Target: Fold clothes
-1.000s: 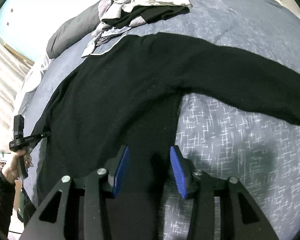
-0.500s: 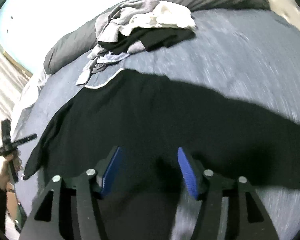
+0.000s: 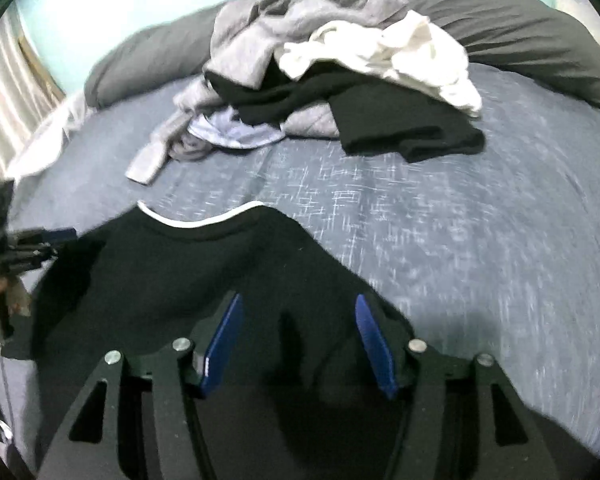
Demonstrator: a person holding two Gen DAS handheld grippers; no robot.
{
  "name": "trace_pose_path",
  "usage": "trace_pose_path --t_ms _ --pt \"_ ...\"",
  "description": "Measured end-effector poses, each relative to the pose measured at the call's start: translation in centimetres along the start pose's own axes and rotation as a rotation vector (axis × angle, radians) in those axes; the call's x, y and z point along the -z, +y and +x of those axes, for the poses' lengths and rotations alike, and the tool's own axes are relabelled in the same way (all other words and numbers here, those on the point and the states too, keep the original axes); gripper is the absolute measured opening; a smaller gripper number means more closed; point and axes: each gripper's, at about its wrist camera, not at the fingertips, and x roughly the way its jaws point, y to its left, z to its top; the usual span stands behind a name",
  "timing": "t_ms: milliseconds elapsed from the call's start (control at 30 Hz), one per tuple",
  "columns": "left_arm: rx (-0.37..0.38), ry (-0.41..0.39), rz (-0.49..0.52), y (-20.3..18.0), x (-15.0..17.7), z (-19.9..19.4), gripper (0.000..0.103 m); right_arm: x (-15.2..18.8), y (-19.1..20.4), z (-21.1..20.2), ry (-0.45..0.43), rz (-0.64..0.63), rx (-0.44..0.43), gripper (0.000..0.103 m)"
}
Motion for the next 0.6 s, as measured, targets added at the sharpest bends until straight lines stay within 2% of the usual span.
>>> trace_pose_path --t_ms 100,267,300,367,433,467,533,600 --pt "-0.002 0.019 0.011 0.3 -0.7 1.6 0.048 -0.8 0.4 1.7 0.020 -0.032 0.013 0.060" --pt "0.040 0.019 0.004 0.9 -0.7 2.6 0.048 -2.0 1.0 4.3 0.052 -0.084 0.031 0.058" --pt "0.043 0.017 0.004 0.9 -0.6 2.7 0.047 -2.1 1.1 4.7 0.059 -0.090 0.035 0.051" --pt "0.042 0.013 0.015 0.8 -0.4 2.7 0.039 -2.3 1.1 5.6 0.073 -0.098 0.043 0.041" --pt "0.026 0.010 0.033 0.6 -0.3 2.5 0.026 -2.2 1.3 5.7 0.067 -0.110 0.047 0.019" --pt "0.022 0.006 0.043 0.4 -0.2 2.3 0.023 -2.0 1.5 5.7 0.062 -0.116 0.048 0.014" --pt "0.010 -0.003 0.049 0.2 -0.1 1.8 0.016 -1.8 1.8 5.5 0.046 -0.137 0.059 0.009" --pt "-0.008 -0.015 0.054 0.1 -0.1 1.3 0.014 -1.5 2.0 4.8 0.009 -0.148 0.069 0.008"
